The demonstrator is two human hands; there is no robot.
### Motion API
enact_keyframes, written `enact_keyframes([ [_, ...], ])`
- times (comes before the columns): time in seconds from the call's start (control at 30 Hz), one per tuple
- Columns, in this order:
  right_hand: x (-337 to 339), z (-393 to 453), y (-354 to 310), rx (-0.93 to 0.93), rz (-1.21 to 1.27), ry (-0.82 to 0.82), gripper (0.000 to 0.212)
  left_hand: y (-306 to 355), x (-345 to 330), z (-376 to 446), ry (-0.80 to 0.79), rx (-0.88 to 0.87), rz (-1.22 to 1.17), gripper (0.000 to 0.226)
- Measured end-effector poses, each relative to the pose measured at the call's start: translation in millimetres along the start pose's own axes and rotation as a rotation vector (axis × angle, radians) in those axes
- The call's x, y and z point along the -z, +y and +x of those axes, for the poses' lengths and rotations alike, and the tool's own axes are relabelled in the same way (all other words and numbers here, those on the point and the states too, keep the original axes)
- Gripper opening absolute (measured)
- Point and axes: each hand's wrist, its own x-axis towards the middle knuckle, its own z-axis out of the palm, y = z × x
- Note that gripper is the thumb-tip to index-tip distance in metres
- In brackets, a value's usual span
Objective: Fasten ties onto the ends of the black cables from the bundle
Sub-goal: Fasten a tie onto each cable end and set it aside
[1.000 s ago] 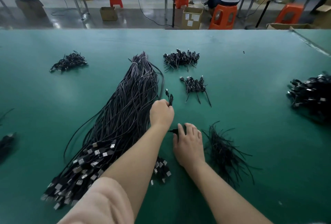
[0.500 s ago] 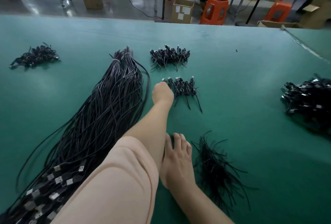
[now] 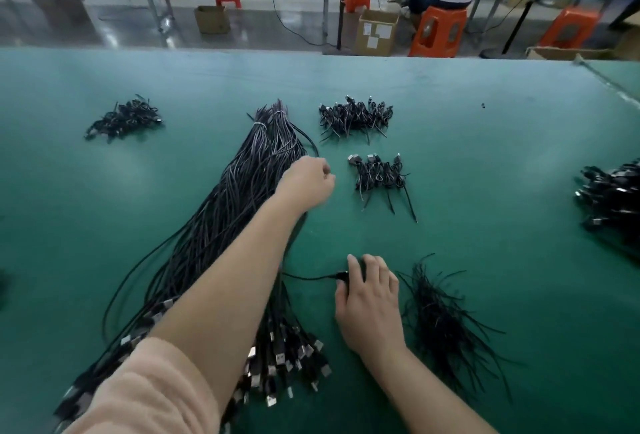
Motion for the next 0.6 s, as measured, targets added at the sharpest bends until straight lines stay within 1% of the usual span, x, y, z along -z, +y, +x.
enact_keyframes([
  [0.07,-1,0,0,-0.002,0.009,-0.016,0.057,-21,19,-29,0.011,0.019,0.192,0.041],
  [0.1,-1,1,0,-0.005,0.011,-0.016,0.057,-32,24,-46,0.005,0.044,0.248,0.046],
  [0.2,1,-1,-2,-0.001,-0.01,0.02,0.054,-63,20,-101,-0.033,0.139,0.277,0.059],
  [0.3,0,-2,-1,0.0,-0.006,0.039,0.053,-91,-6,-157,-0.078,0.254,0.272,0.065],
  [0.33,0,-2,-1,0.0,-0.011,0.047,0.053,-98,-15,-170,-0.095,0.262,0.29,0.065],
  [0.43,2,-3,-2,0.018,-0.029,0.06,0.047,-109,-32,-180,-0.094,0.204,0.35,0.064],
  [0.6,9,-9,-4,0.078,0.025,0.126,0.026,-108,-37,-177,-0.054,0.184,0.369,0.063],
])
